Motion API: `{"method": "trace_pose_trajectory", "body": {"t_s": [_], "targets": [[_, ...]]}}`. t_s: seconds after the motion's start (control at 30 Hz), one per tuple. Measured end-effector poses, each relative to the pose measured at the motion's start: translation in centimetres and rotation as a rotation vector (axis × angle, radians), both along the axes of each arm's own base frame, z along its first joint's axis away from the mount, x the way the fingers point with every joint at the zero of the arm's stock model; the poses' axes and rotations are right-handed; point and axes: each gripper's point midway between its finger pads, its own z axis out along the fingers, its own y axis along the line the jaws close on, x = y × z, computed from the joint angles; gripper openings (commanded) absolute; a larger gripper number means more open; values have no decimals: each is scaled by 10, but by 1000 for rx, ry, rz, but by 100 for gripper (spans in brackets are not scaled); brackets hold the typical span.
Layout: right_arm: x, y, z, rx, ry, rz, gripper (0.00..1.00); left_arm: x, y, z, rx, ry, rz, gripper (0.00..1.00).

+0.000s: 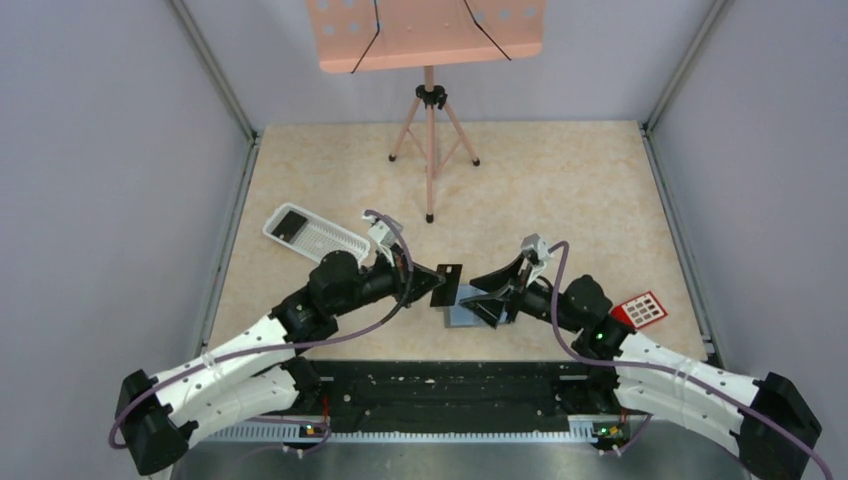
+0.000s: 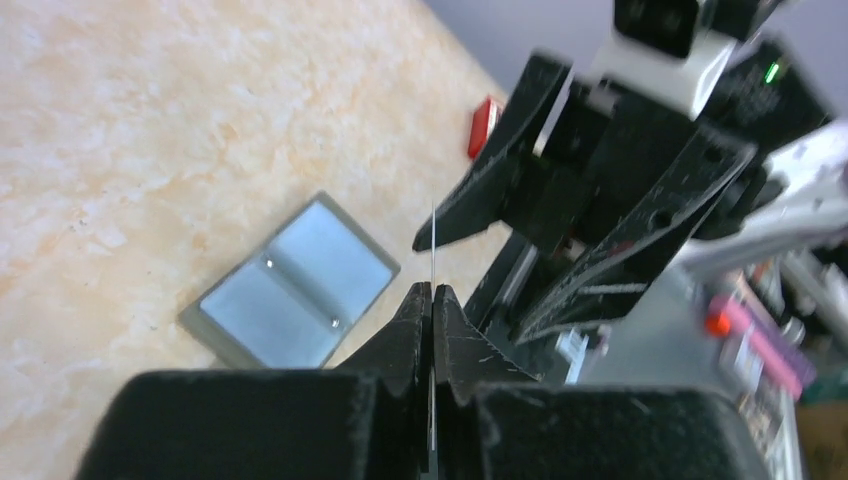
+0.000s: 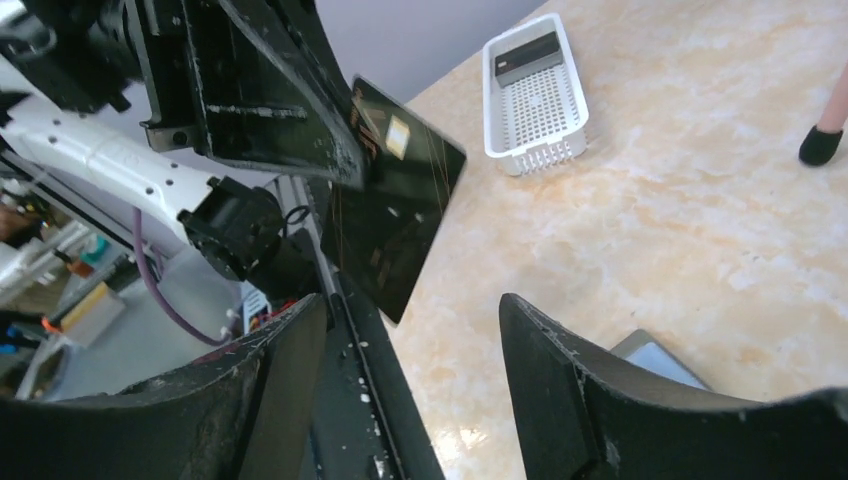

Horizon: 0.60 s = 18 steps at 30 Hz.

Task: Take the credit cards out of the card holder
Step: Remove the credit card from the card holder.

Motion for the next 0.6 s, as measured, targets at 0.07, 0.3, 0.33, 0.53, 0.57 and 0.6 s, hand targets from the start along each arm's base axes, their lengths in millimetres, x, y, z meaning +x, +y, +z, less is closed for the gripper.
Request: {"method": "trace_pose_trajectory", "body": {"t_s": [0.07,0.3,0.33,0.53,0.57,0.6], "targets": [[0,0,-3,40,46,-12,68,6,6,8,-92,17,79,0],[5,8,18,213,169,-12,67,16,21,27,-344,75,215,0],[5,9,21,234,180,-9,67,16,22,31,-376,82,223,0],[7,16,28,305,237,20,63,16,23,51,-474,92,223,0],[6,17,29,314,243,26,62,16,23,53,-483,93,221,0],[6,17,30,320,246,30,60,16,23,54,-488,94,220,0]]}}
